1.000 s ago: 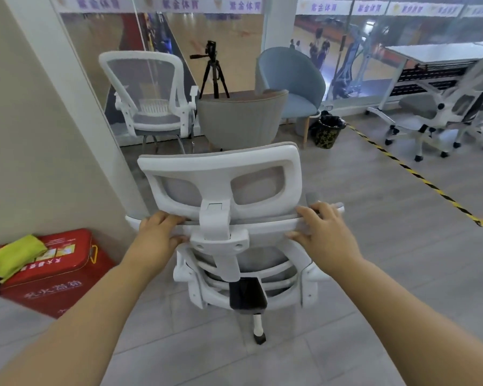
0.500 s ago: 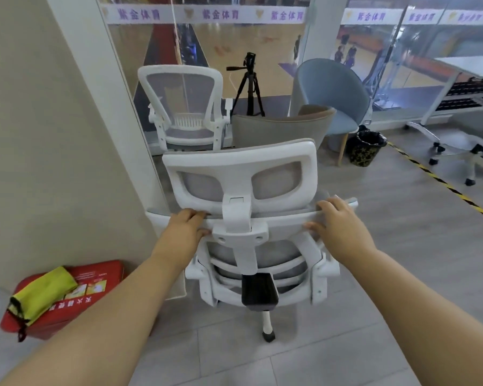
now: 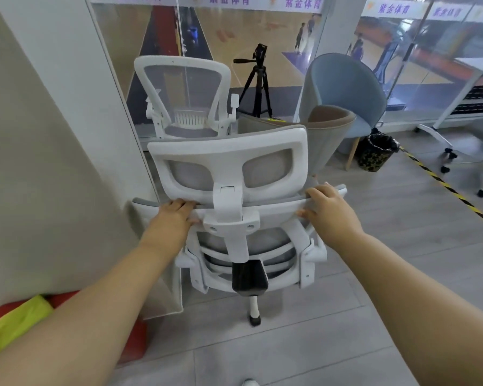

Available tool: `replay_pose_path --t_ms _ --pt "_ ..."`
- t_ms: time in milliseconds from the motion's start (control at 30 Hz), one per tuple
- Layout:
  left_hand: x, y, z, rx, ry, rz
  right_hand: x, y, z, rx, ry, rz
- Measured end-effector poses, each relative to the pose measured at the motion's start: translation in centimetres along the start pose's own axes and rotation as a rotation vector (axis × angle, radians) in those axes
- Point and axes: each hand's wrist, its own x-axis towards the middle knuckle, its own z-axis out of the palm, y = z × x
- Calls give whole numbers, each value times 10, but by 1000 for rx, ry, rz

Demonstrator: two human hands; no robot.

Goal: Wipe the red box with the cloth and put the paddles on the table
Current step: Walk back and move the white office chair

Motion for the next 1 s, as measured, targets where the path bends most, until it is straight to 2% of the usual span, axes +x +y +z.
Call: replay_pose_path --t_ms 333,633,833,1000 --pt "45 -7 -1 -7 22 -111 64 -2 3 -3 18 -74" --pt "46 -3 -8 -20 -8 -120 70 -7 -5 -47 -41 -58" --pt "-1 -13 -20 -77 63 -165 38 -46 -8 -89 13 -85" --pt "-81 -62 -28 -83 -48 -226 -11 -108 18 -76 -104 -138"
